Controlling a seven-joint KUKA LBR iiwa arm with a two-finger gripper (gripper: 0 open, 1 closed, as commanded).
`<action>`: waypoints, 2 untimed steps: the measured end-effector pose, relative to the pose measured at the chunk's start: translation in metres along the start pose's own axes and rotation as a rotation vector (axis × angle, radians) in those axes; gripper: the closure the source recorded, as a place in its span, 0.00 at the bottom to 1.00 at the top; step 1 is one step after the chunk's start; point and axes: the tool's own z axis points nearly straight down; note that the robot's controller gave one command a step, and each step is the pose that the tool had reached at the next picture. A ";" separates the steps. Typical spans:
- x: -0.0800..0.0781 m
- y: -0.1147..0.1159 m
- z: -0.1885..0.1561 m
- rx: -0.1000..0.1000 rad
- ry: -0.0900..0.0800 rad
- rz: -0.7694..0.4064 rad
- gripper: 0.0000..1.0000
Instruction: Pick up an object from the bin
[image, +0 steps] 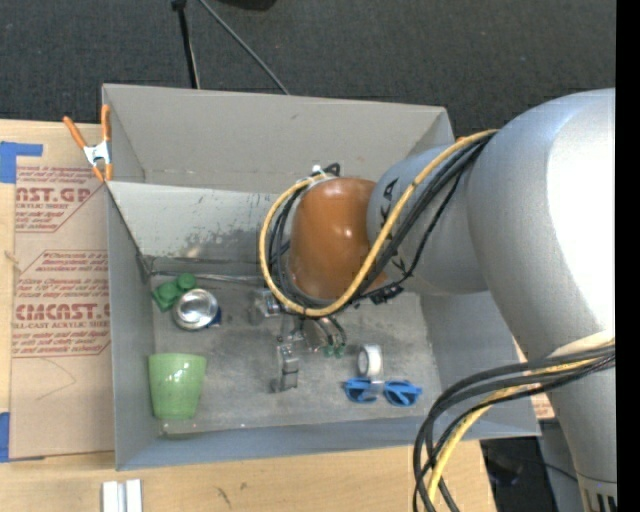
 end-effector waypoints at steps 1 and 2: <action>-0.046 0.077 -0.097 -0.005 -0.019 -0.060 0.00; -0.045 0.124 -0.007 -0.002 -0.003 -0.464 0.00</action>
Offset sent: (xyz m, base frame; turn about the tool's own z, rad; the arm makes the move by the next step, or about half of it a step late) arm 0.0315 0.0783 0.0909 -0.0538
